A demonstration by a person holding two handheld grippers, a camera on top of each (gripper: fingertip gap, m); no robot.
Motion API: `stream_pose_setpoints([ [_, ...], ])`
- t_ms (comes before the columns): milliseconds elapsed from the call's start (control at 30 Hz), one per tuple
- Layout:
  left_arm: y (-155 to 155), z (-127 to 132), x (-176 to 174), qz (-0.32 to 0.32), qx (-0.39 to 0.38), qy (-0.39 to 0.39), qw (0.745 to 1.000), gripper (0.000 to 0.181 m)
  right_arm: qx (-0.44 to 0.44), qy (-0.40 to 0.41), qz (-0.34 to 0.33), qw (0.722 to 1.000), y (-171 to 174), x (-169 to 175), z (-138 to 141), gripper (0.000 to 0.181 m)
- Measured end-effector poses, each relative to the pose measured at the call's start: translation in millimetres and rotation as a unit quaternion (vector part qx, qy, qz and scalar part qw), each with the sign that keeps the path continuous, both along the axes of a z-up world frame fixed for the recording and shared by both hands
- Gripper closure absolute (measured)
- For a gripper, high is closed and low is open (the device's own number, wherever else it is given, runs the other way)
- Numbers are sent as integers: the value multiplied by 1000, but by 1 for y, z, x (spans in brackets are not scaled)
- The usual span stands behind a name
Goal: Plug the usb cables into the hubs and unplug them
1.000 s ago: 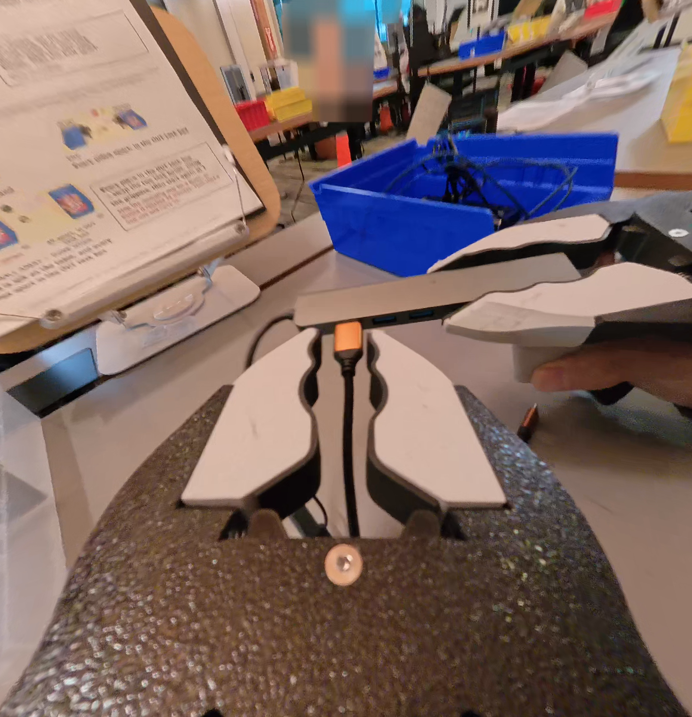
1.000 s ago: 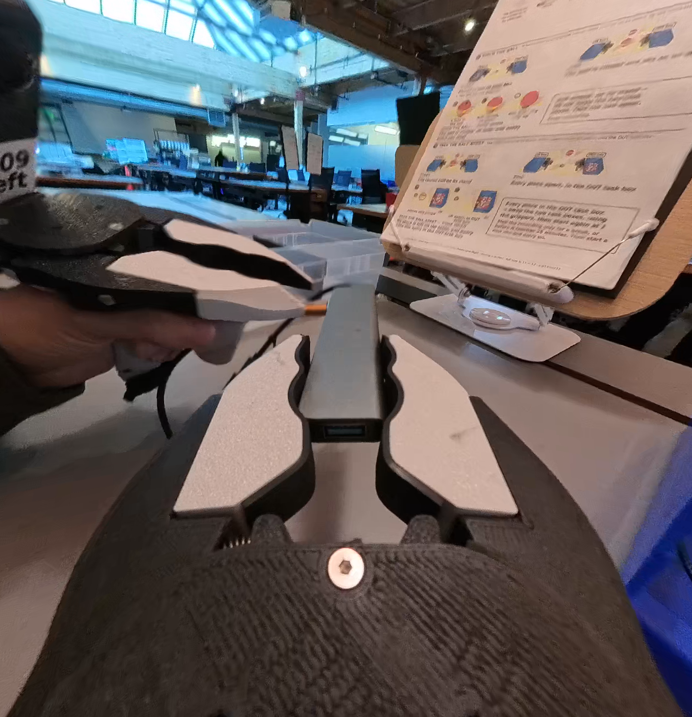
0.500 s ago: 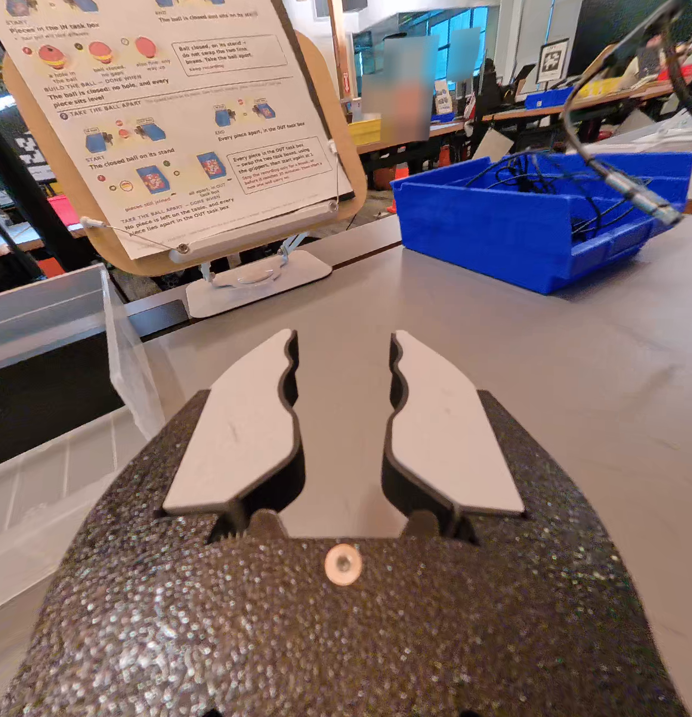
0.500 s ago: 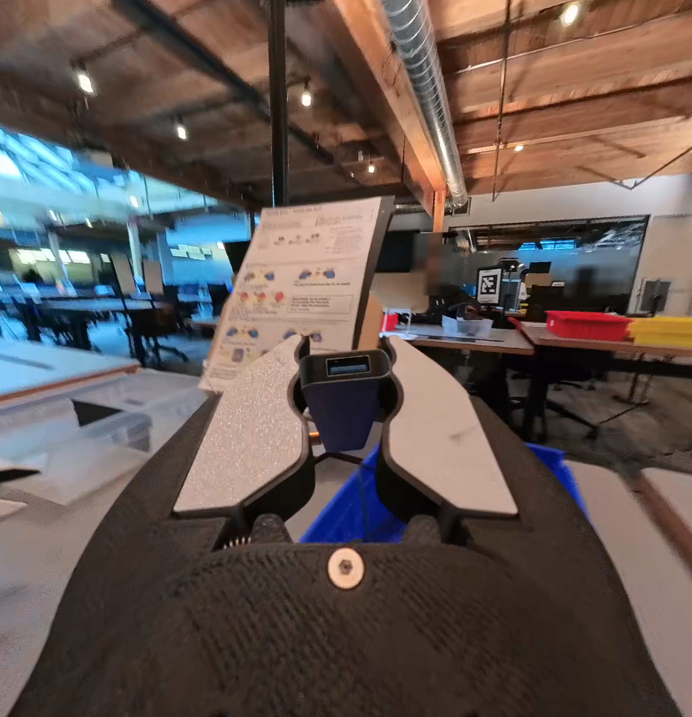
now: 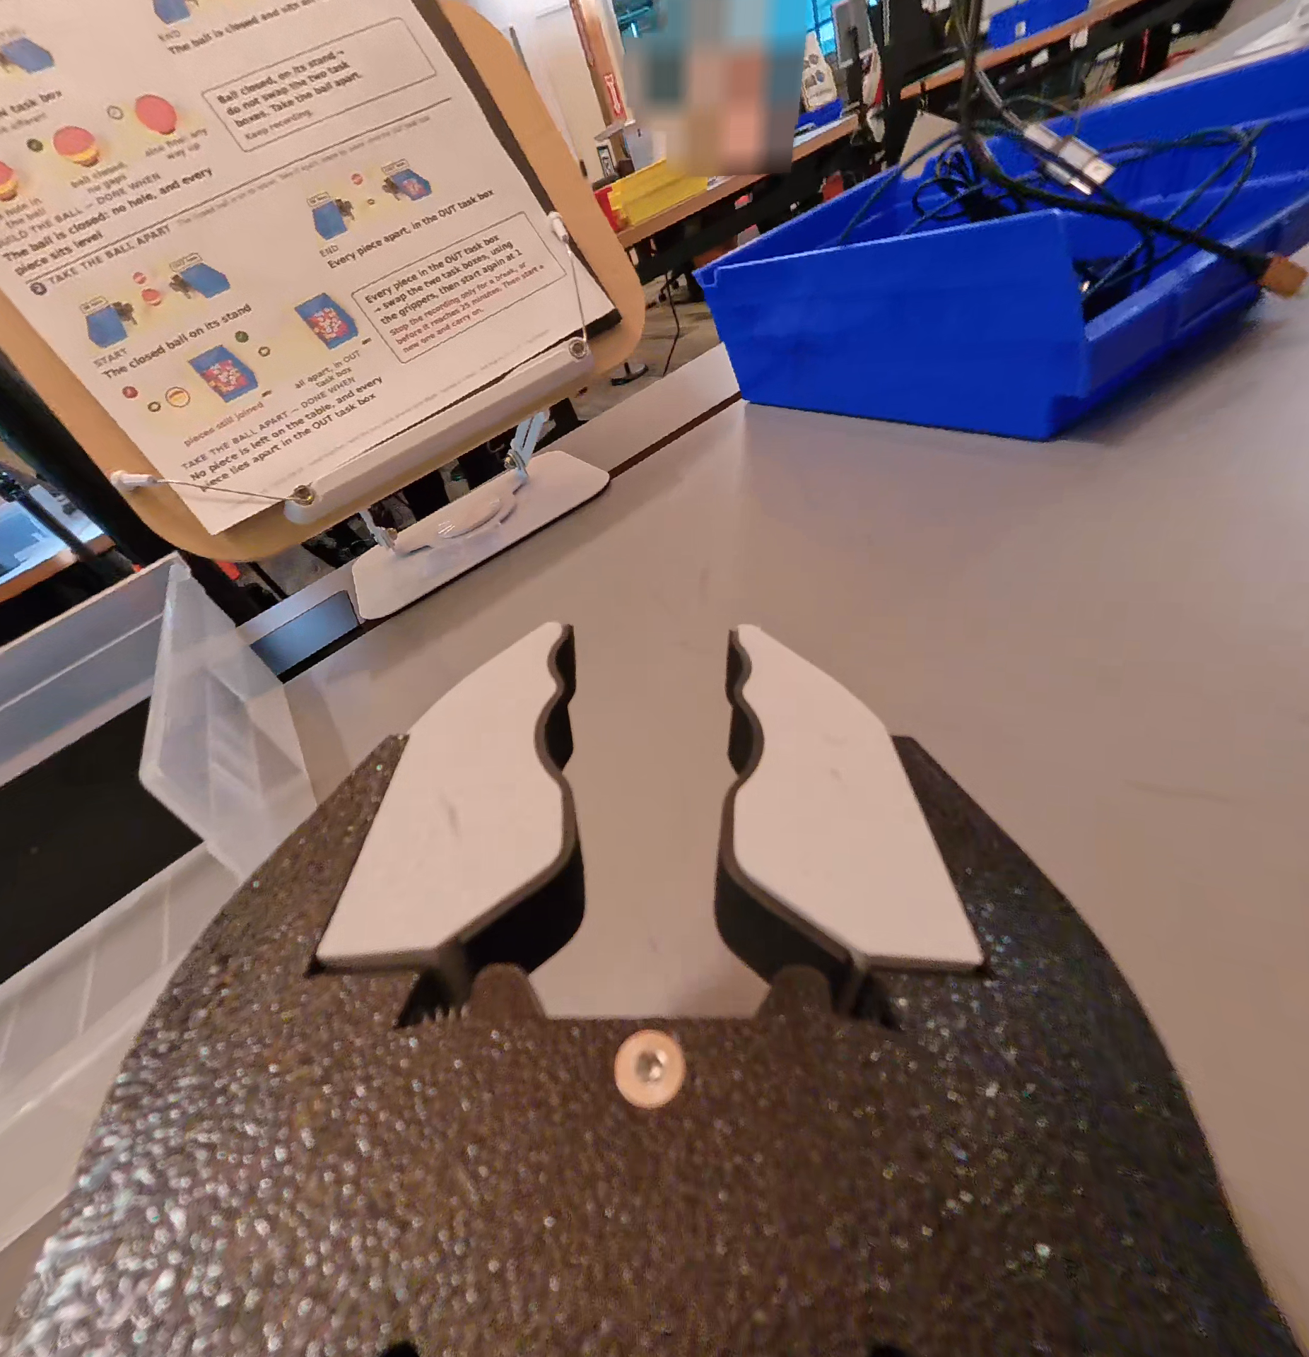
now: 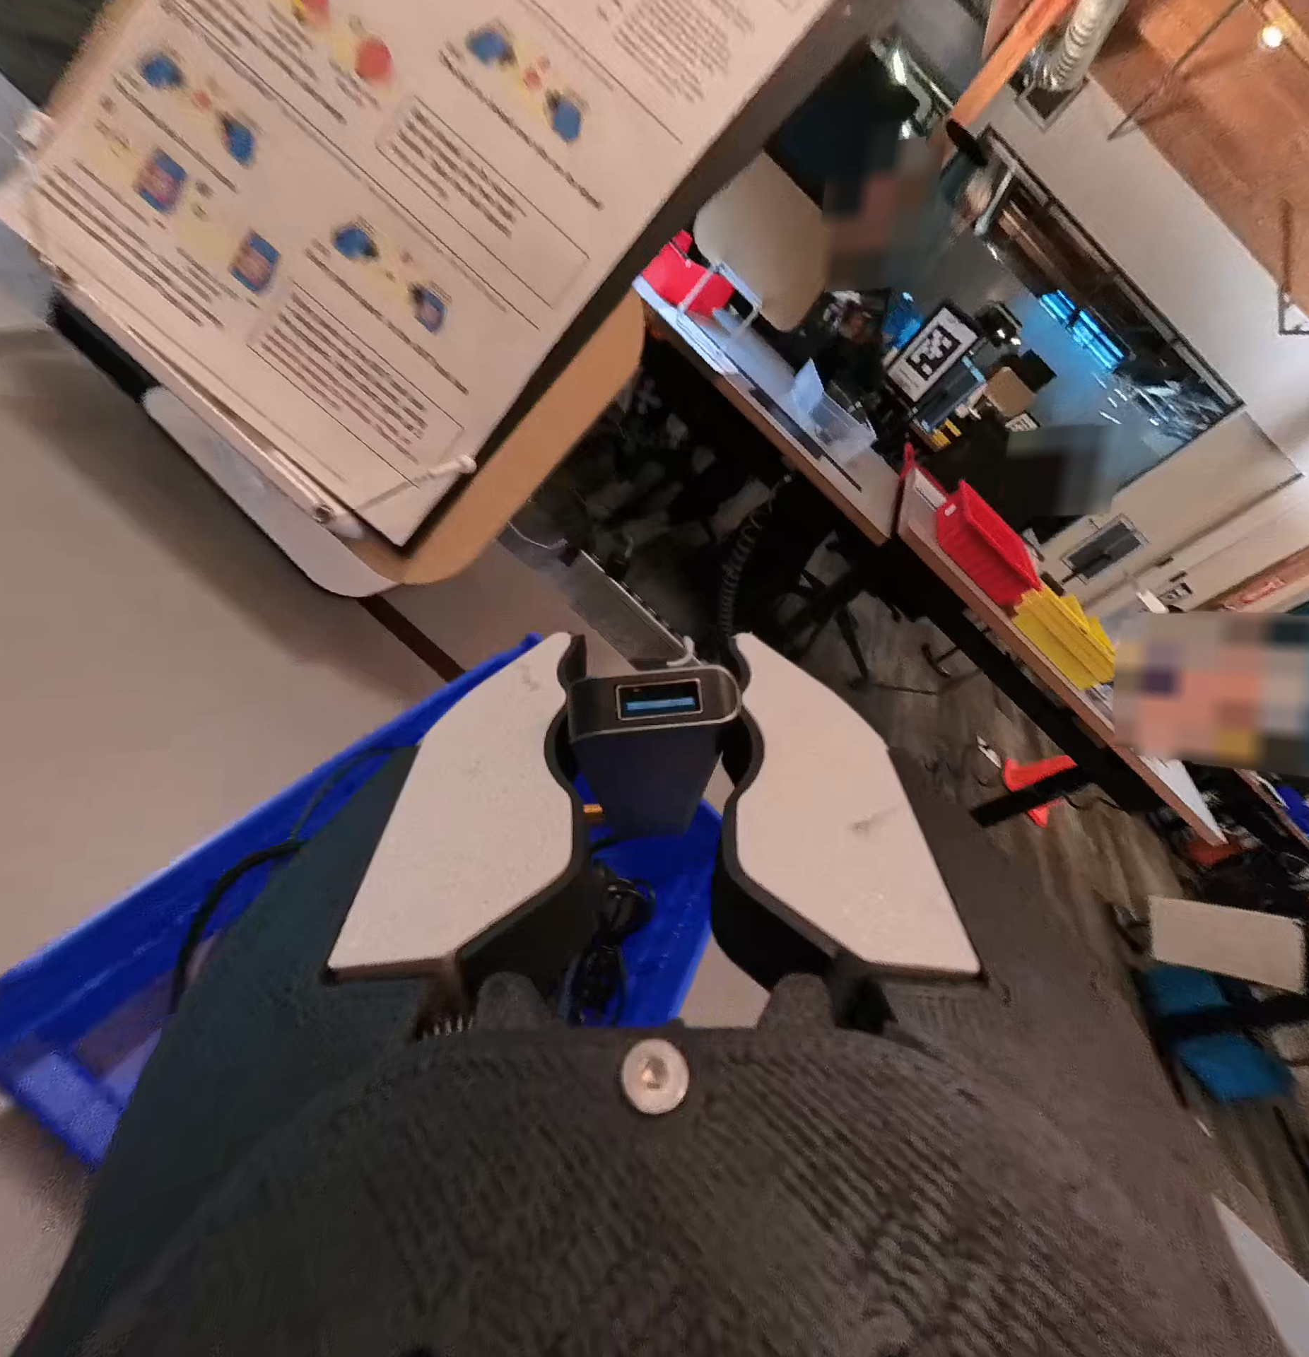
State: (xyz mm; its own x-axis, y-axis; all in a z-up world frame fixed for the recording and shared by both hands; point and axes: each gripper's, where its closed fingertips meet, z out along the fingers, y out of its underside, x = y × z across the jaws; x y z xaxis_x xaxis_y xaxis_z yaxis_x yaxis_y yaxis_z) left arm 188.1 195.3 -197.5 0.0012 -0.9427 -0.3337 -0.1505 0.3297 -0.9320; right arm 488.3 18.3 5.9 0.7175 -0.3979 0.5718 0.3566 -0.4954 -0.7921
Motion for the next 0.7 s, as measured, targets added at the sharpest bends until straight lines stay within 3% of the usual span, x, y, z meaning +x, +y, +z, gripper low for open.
stream_pose_setpoints([
  [167, -8, -8, 3, -4, 44, 21, 999, 144, 24, -24, -39, 999, 2, 31, 24, 145],
  [367, -13, -14, 5, -6, 80, 33, 996, 145, 63, -59, -62, 994, 8, 56, 82, 146],
  [433, -13, -13, 5, -5, 83, 32, 996, 146, 57, -59, -62, 995, 12, 60, 85, 146],
  [533, -12, -13, 5, -3, 78, 31, 996, 146, 36, -26, -51, 998, 18, 58, 54, 146],
  [700, -12, -10, 3, -4, 73, 22, 997, 146, -57, 44, -30, 997, 23, 44, -44, 145],
])
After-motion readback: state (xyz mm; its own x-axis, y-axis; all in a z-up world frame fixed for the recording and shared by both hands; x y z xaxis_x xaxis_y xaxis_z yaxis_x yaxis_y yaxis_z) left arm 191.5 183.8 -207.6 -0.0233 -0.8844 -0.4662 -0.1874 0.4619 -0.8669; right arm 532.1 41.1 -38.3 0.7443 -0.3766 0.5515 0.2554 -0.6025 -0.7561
